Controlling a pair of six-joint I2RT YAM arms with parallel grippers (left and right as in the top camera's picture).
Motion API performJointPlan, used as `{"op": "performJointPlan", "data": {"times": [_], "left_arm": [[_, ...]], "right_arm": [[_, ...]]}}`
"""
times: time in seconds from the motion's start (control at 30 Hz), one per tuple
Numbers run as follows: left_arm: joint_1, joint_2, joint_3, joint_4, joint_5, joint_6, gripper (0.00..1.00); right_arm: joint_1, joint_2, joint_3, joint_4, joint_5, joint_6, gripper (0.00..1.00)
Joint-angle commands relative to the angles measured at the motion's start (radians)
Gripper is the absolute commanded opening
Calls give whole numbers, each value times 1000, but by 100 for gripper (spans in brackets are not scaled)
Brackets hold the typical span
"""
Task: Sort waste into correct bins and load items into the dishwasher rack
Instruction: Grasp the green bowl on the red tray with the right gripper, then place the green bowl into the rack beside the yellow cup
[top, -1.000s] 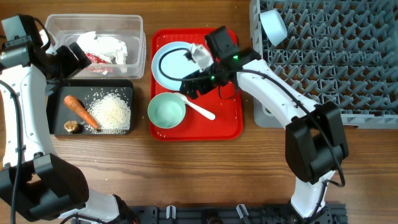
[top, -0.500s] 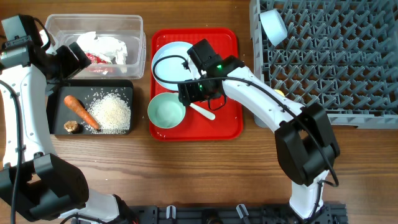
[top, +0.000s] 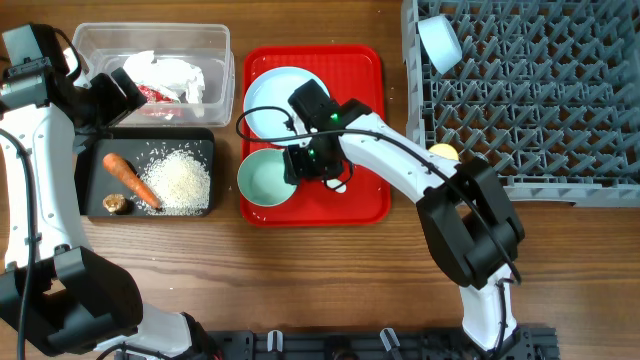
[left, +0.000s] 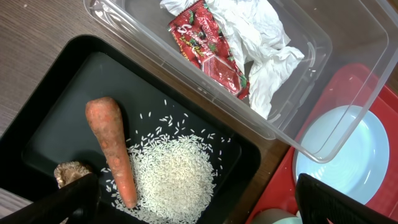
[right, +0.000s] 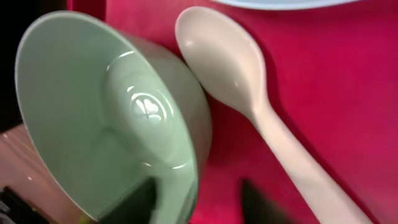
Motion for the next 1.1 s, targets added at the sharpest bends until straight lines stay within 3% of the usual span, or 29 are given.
{"op": "performJointPlan", "data": {"times": [0.0,0.1,0.4,0.6,0.83,0.97,1.07], "left_arm": [[-1,-10,19,-1,-10,-9,100],[-1,-10,19,-1,-10,-9,100],[-1,-11,19,-1,-10,-9,100],[-1,-10,19,-1,-10,-9,100],[-1,-10,19,-1,-10,-9,100],[-1,-11,19,-1,-10,-9,100],[-1,-10,19,-1,-9,-9,100]], "right_arm": [[-6,14,22,-6,-21,15,21],[-6,14,23,-6,-21,15,5],[-9,-13,59,-31,19,-30,4],[-48,-180,206,-177,380,-62,4],[-236,-386,221,-143,1148,-8,4],[-342,-379,216,-143,1376,-9,4],[-403,-355,213,-145,1425,-29,4]]}}
